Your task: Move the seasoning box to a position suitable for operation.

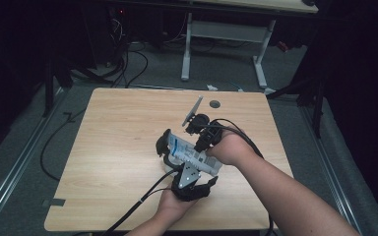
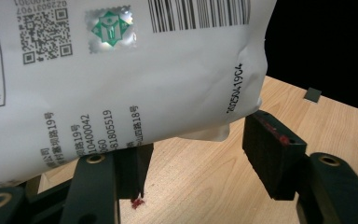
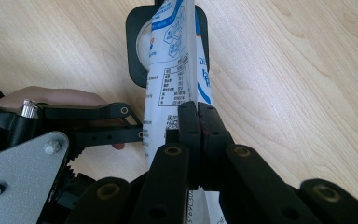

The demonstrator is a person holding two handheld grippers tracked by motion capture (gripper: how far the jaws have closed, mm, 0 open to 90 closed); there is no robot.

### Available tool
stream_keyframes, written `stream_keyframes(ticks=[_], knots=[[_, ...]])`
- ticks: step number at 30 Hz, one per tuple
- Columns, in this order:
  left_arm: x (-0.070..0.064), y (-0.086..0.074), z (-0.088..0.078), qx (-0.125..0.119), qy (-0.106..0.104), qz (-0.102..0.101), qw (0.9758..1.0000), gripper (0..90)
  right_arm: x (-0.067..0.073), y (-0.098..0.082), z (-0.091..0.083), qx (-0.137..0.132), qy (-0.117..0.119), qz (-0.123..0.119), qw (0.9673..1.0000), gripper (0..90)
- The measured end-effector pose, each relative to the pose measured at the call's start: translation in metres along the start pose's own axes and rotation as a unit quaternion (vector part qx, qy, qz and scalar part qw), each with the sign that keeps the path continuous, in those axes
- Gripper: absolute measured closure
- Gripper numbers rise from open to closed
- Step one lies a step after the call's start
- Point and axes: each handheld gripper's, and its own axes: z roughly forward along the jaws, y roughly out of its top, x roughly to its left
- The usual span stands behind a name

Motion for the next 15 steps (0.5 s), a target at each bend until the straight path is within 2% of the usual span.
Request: stream_keyframes(ticks=[15], knots=[[0.0005,0.0020,-0.0003,-0.001,0.000,0.000,1.0000,43.6,0.0004,0.0023,-0.0006,0.000,-0.002,-0.003,1.0000,90.0]])
